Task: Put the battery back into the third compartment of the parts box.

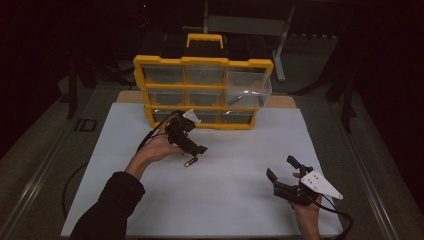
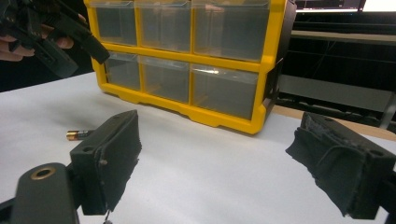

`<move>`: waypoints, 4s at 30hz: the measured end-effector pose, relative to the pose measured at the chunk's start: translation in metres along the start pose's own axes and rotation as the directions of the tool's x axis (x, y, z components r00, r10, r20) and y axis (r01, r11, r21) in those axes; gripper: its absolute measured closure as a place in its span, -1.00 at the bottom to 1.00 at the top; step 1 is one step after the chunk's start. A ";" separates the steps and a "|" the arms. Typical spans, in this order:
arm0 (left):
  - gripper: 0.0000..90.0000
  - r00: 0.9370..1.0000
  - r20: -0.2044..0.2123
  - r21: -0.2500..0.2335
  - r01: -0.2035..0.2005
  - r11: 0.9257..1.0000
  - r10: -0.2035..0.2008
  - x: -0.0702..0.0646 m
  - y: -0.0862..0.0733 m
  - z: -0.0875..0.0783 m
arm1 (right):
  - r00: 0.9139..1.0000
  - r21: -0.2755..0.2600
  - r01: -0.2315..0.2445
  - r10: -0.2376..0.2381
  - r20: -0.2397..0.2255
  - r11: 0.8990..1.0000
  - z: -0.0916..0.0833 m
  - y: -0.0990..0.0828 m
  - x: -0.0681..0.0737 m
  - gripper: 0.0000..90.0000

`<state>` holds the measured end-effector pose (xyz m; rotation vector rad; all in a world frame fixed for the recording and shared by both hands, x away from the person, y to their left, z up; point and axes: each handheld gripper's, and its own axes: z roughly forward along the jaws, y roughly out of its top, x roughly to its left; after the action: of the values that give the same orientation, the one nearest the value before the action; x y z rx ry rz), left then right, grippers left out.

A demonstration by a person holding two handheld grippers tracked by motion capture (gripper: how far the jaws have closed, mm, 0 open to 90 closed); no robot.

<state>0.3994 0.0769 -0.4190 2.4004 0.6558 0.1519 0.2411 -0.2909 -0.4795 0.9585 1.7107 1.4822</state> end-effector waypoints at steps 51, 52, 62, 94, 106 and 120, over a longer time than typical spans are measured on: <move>-0.61 1.000 -0.015 0.111 0.025 0.993 -0.024 -0.004 -0.038 0.037 | 1.000 0.000 0.001 -0.001 0.002 1.000 0.000 0.000 0.000 -0.70; -0.59 1.000 -0.016 0.111 0.026 0.994 -0.025 -0.004 -0.038 0.038 | 1.000 0.001 0.001 -0.001 0.002 1.000 0.000 0.000 0.000 -0.70; -0.32 0.999 -0.038 0.162 -0.005 0.987 0.011 -0.006 -0.042 0.044 | 1.000 0.000 0.001 -0.001 0.002 1.000 0.000 0.000 0.000 -0.70; 0.73 0.999 -0.042 0.278 -0.006 0.960 0.019 -0.003 -0.046 0.059 | 1.000 0.001 -0.001 0.001 0.002 1.000 0.000 0.000 0.000 -0.70; 0.73 0.999 -0.036 0.240 -0.029 0.970 0.039 -0.005 -0.044 0.053 | 1.000 0.003 -0.001 0.001 0.003 1.000 0.000 0.000 0.000 -0.70; 0.73 0.999 -0.051 0.169 -0.006 0.986 0.015 -0.005 -0.039 0.035 | 1.000 0.003 -0.001 0.001 0.003 1.000 0.000 0.000 0.000 -0.70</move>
<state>0.3884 0.0811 -0.4700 2.5706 0.7052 0.1693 0.2414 -0.2908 -0.4796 0.9629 1.7115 1.4780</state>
